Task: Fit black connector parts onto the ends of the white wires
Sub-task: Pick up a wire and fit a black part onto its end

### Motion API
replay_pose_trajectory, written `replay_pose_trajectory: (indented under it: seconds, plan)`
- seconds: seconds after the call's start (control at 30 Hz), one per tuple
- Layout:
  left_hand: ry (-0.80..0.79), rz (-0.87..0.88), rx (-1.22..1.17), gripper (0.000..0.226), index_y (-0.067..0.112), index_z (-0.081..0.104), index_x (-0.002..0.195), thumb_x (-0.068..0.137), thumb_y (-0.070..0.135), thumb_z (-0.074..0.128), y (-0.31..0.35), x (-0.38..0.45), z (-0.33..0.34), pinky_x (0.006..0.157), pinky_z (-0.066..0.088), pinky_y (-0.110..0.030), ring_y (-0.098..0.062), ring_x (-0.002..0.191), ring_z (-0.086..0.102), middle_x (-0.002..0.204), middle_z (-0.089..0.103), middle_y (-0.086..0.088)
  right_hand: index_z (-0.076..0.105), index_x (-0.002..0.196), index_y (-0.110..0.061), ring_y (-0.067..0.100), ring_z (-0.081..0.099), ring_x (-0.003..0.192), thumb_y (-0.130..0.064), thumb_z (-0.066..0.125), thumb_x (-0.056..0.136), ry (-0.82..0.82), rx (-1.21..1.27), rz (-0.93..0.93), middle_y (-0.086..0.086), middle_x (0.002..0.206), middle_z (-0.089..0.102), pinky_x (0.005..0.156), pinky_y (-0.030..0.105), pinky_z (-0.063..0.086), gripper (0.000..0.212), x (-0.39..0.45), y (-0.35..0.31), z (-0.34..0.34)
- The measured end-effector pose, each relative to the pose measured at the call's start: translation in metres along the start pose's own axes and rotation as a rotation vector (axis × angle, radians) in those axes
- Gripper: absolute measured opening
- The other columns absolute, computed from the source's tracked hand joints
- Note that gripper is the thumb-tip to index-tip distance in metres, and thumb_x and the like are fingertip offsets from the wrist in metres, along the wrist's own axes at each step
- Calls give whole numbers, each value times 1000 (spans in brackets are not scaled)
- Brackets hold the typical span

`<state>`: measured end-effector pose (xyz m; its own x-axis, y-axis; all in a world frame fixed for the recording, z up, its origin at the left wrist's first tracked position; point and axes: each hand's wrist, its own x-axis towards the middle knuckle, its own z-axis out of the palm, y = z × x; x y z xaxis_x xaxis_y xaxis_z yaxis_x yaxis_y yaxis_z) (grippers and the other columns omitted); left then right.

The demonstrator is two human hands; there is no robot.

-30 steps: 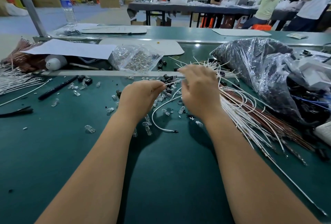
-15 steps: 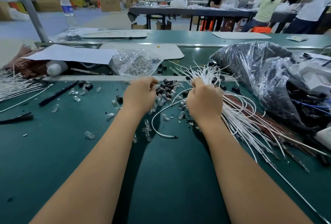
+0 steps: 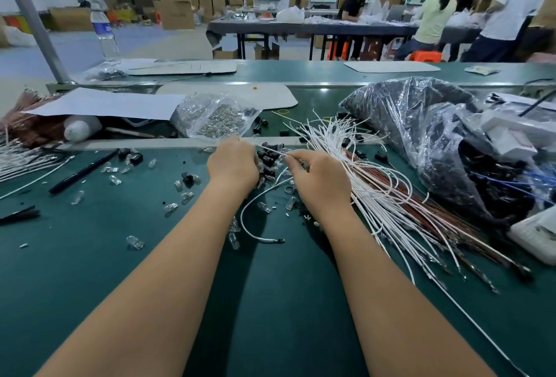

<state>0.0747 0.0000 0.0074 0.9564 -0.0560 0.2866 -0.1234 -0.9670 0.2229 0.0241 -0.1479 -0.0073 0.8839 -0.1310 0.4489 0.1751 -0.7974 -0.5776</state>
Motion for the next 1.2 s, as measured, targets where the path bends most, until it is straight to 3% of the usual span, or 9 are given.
replay_pose_trajectory:
  seconds: [0.17,0.33,0.4,0.47,0.53,0.7,0.9,1.0,1.2]
  plan:
    - [-15,-57,-13,16,12,71,95,89,10,56,-2,-3,0,73,50,-38,-27,93,53,110,50,-9,69,110,-15,19,58,90,-21,51,98,5,44,3,3,102,66,67,27,43,22,-1,2,-1]
    - [246,-18,-219,15,14,72,96,91,26,65,-9,-17,-10,86,41,-31,-24,106,46,110,52,-7,67,117,-26,13,60,88,-17,52,95,26,65,-36,-3,113,67,66,24,45,28,-4,-5,1]
    - [346,-52,-500,11,19,73,94,86,27,70,-14,-29,-19,84,47,-32,-18,94,58,99,63,-1,70,110,-27,14,61,88,-23,58,92,-4,133,-61,-2,108,67,74,30,50,22,-4,-13,6]
    - [306,-154,-901,6,20,72,87,82,24,74,-18,-41,-23,71,56,-32,-8,73,65,80,69,5,73,102,-27,12,61,82,-26,64,89,-8,237,-70,0,101,67,77,33,52,16,-5,-23,16]
    - [254,-258,-1158,7,18,70,81,80,20,77,-22,-49,-22,62,53,-23,-3,61,63,70,69,6,74,97,-24,12,61,79,-24,67,88,18,361,-18,0,96,68,77,34,52,12,-8,-34,25]
    - [167,-439,-1663,15,11,61,90,83,2,71,-33,-53,-16,61,54,-18,-12,64,65,78,70,-5,72,86,-22,9,50,61,-16,65,86,10,460,8,-3,73,60,60,25,40,10,-12,-35,29]
    - [124,-374,-1779,16,4,66,87,85,-10,60,-39,-51,-17,67,57,-19,-14,68,70,72,72,-5,71,88,-17,14,50,61,-14,64,87,26,436,-36,4,79,65,58,29,43,8,-14,-28,18]
    - [79,-324,-1759,17,4,67,89,85,-11,60,-37,-53,-17,67,55,-17,-15,72,72,75,74,-5,72,89,-16,12,50,62,-14,63,87,26,388,-70,2,83,65,61,31,46,9,-15,-31,18]
    - [108,-257,-1612,18,8,69,90,84,-9,63,-35,-53,-16,68,54,-17,-13,73,71,78,73,-5,69,87,-19,6,48,60,-16,63,89,86,363,-99,-2,79,62,58,23,39,8,-12,-29,18]
